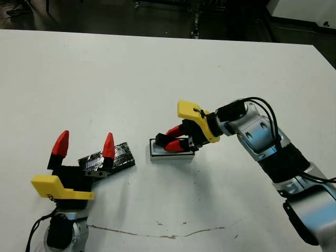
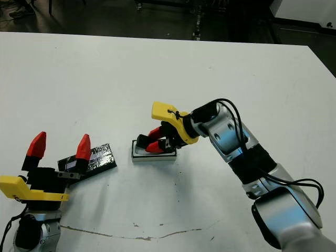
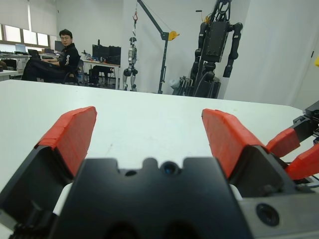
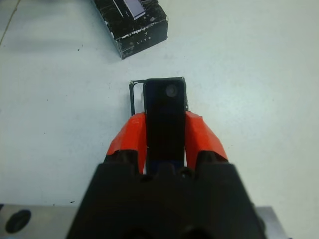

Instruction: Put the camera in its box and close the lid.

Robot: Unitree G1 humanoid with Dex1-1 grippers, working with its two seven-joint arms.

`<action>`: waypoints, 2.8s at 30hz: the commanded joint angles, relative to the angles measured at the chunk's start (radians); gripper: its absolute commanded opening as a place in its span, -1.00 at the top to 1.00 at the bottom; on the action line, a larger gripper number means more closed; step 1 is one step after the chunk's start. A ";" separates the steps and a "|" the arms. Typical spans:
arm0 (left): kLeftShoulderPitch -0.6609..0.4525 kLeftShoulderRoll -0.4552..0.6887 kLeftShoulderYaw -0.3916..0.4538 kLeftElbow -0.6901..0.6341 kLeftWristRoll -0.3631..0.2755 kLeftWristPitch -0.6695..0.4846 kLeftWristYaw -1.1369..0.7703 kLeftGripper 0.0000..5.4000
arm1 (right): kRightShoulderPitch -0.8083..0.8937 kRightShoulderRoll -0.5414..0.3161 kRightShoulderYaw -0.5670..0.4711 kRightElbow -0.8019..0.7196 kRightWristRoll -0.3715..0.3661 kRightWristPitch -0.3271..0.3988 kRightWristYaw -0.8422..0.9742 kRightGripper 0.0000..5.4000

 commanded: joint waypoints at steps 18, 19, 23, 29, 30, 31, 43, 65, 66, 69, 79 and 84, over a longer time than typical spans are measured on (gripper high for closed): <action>0.011 0.000 0.000 0.004 -0.012 0.002 -0.003 -1.00 | 0.008 -0.018 -0.005 0.020 -0.018 0.090 -0.027 0.38; 0.011 0.000 0.000 0.005 -0.013 0.000 -0.005 -1.00 | 0.007 -0.018 -0.005 0.020 -0.017 0.095 -0.027 0.38; 0.013 0.005 -0.001 0.001 -0.011 0.006 -0.007 -1.00 | 0.004 -0.018 -0.005 0.027 -0.018 0.087 -0.023 0.14; 0.011 0.006 0.000 0.006 -0.018 0.001 -0.012 -1.00 | -0.018 -0.020 0.003 0.075 -0.008 0.014 0.041 -0.22; 0.011 0.007 0.001 0.008 -0.017 0.000 -0.012 -1.00 | -0.026 -0.020 0.008 0.088 -0.008 -0.001 0.060 -0.28; 0.011 0.007 0.001 0.008 -0.016 0.000 -0.011 -1.00 | -0.033 -0.019 0.010 0.100 -0.007 -0.012 0.075 -0.32; 0.013 0.001 -0.001 0.006 -0.009 0.001 -0.005 -1.00 | -0.060 -0.014 -0.002 0.141 -0.025 -0.070 0.125 -0.99; 0.012 0.003 -0.005 0.001 -0.025 0.002 -0.014 -1.00 | 0.381 -0.040 -0.603 -0.503 0.212 0.136 -0.422 -0.92; 0.012 0.004 -0.003 0.001 -0.023 0.003 -0.012 -1.00 | 0.430 -0.031 -0.627 -0.547 0.219 0.139 -0.463 -0.88; 0.007 0.008 0.001 0.003 -0.024 0.002 -0.014 -1.00 | 0.591 0.012 -0.698 -0.658 0.231 0.089 -0.565 -0.72; -0.008 0.026 0.016 -0.006 -0.026 0.017 -0.020 -1.00 | 1.033 0.246 -0.796 -0.807 0.270 -0.172 -0.812 -0.11; -0.021 0.103 0.044 -0.041 -0.033 0.030 -0.079 -1.00 | 1.132 0.341 -0.736 -0.786 0.250 -0.313 -0.881 0.19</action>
